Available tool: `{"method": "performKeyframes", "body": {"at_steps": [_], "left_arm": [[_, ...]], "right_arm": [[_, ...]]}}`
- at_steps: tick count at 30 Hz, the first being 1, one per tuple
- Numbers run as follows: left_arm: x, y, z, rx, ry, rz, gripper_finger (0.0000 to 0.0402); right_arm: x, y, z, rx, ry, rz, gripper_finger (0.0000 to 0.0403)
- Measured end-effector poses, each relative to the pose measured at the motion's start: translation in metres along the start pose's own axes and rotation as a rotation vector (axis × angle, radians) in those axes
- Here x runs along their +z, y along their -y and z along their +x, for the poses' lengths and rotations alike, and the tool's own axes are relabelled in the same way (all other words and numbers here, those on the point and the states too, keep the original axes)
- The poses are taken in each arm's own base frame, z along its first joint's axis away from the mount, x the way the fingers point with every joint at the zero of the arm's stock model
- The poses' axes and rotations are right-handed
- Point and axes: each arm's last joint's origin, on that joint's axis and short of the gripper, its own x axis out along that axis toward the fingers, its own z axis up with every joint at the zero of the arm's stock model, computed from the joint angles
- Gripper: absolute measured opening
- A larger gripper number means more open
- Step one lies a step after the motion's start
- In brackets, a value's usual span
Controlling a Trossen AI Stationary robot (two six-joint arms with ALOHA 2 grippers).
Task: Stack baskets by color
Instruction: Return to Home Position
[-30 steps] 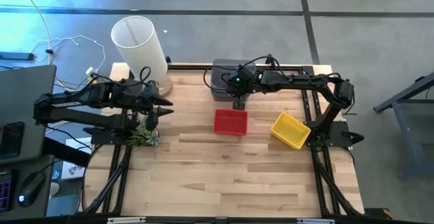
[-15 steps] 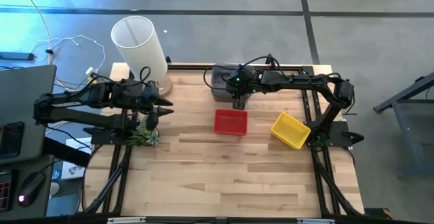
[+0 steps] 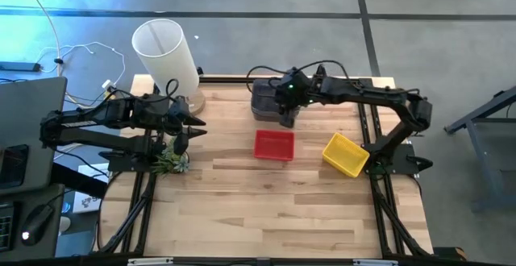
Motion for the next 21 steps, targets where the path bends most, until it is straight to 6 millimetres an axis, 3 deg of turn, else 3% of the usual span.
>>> {"method": "performKeyframes", "body": {"at_steps": [4,8,15,21], "left_arm": [[0.005,0.005,0.0,-0.037,0.054,0.01,0.0133],[0.003,0.011,0.01,-0.092,0.153,0.023,0.0133],[-0.035,0.012,0.041,-0.159,0.209,0.043,0.0133],[-0.066,0.004,0.046,-0.112,0.227,0.032,0.0133]], "right_arm": [[-0.003,-0.009,-0.025,0.143,0.048,0.024,0.0138],[-0.017,-0.024,-0.045,0.139,0.064,0.044,0.0138],[-0.047,-0.058,-0.078,0.076,0.144,0.064,0.0138],[-0.071,-0.077,-0.106,0.035,0.354,0.046,0.0138]]}}
